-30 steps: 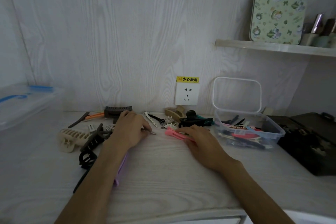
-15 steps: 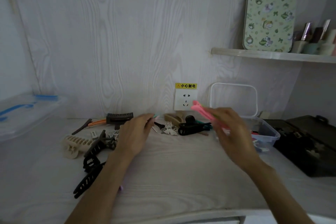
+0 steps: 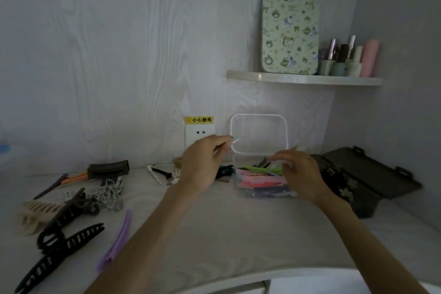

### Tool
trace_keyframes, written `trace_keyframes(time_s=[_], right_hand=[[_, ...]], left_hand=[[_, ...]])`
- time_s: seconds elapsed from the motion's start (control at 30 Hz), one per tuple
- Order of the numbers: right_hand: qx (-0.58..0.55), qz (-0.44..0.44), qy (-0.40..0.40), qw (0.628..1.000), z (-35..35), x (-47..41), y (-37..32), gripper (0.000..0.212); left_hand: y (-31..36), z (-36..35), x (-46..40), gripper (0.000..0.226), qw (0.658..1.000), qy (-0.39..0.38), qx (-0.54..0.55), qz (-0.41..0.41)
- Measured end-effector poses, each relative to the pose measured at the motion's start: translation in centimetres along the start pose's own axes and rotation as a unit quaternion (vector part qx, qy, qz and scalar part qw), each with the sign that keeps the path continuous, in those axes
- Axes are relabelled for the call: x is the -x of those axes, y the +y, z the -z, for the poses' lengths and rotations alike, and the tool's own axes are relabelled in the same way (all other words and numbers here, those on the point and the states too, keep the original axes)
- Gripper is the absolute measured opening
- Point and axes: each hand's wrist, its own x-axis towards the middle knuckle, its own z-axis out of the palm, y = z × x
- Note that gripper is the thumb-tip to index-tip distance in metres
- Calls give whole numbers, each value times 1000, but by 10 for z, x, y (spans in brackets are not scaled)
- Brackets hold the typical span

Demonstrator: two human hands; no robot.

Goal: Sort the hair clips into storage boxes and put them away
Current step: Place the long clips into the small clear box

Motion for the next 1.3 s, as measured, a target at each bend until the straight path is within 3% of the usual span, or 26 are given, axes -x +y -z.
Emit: trace_keyframes(time_s=[0.1,0.2,0.33,0.47,0.6,0.7,0.9,0.97,1.07,1.3], right_hand=[[-27,-22,19,999,4,7,5,43],[-51,-36,14,998,7,13,8,41],[-21,-90,21,996,16,21,3,25],[-43,-53,34,997,18,25,-20,25],[-72,15,15,997,-7,25,-76,26],[-104,94,-95,986,-40,34,-134,28],[-117,245,-290,917,-113,56,-223,48],[-105,274,-292,910,-125,58,-235,41],[-64,261,-250,930,-130,56,-233,28],[28,177,-197,964,-125,40,-208,27]], left_hand=[[23,-33,-10,21,993,-105,10,-50],[32,-62,-16,23,984,-171,-11,-43],[26,-72,-11,34,958,-262,-111,-38],[9,-36,6,31,972,-200,-120,-28],[-21,27,33,34,966,-168,-197,5],[-44,76,63,33,959,-142,-239,49],[-94,138,130,33,930,-106,-343,83],[-108,150,144,38,918,-102,-376,72],[-125,166,143,39,911,-87,-400,41],[-141,169,116,40,921,-61,-384,26]])
